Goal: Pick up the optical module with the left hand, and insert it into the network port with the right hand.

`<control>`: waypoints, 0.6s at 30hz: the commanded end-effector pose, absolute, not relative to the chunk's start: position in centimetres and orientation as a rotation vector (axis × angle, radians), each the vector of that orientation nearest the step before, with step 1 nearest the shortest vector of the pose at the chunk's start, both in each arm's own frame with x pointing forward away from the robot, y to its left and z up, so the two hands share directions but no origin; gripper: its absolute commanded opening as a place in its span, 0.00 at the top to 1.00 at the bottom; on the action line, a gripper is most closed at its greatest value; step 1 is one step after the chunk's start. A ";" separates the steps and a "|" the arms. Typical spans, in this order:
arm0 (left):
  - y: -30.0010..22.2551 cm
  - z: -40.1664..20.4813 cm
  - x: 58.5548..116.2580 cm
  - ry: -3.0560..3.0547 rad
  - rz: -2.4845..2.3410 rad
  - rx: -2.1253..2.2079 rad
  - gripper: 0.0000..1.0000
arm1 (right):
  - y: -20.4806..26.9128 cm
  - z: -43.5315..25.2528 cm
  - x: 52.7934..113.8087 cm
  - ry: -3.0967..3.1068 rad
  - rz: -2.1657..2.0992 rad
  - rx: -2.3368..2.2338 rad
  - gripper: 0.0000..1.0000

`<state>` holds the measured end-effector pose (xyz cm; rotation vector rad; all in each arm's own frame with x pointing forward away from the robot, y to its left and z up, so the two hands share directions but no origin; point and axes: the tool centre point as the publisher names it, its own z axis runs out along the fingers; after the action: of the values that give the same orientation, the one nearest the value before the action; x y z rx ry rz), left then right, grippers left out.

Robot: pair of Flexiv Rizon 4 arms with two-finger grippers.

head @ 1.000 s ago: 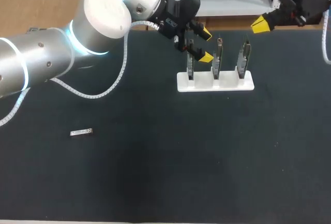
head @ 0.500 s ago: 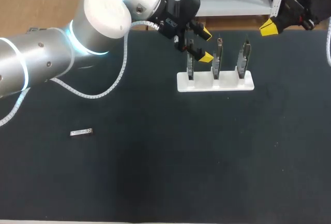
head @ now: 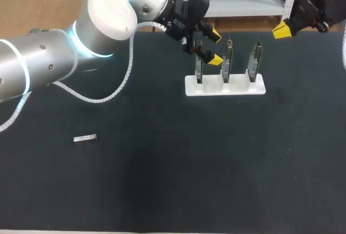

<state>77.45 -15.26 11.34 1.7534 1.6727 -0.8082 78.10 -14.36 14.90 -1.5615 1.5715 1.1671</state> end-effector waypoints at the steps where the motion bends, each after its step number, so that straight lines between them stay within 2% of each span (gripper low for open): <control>1: -15.4 11.4 77.7 1.675 -0.810 1.760 0.00 | -14.4 14.7 77.9 1.572 1.161 -1.546 1.00; 7: -15.4 11.4 77.7 1.675 -0.810 1.760 0.00 | -14.4 14.6 78.1 1.588 1.135 -1.508 1.00; 8: -15.4 11.4 77.7 1.675 -0.810 1.760 0.00 | -14.3 14.6 78.2 1.596 1.132 -1.522 0.96; 9: -15.4 11.4 77.7 1.675 -0.810 1.760 0.00 | -14.3 14.6 78.2 1.596 1.132 -1.522 0.42; 10: -15.4 11.4 77.7 1.675 -0.810 1.760 0.00 | -14.3 14.6 78.2 1.596 1.132 -1.522 0.00; 18: -15.4 11.4 77.7 1.675 -0.810 1.760 0.00 | -14.3 14.6 78.2 1.596 1.132 -1.522 0.00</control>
<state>77.45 -15.26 11.34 1.7534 1.6727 -0.8082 78.55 -14.35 14.59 -1.5258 1.5935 1.1421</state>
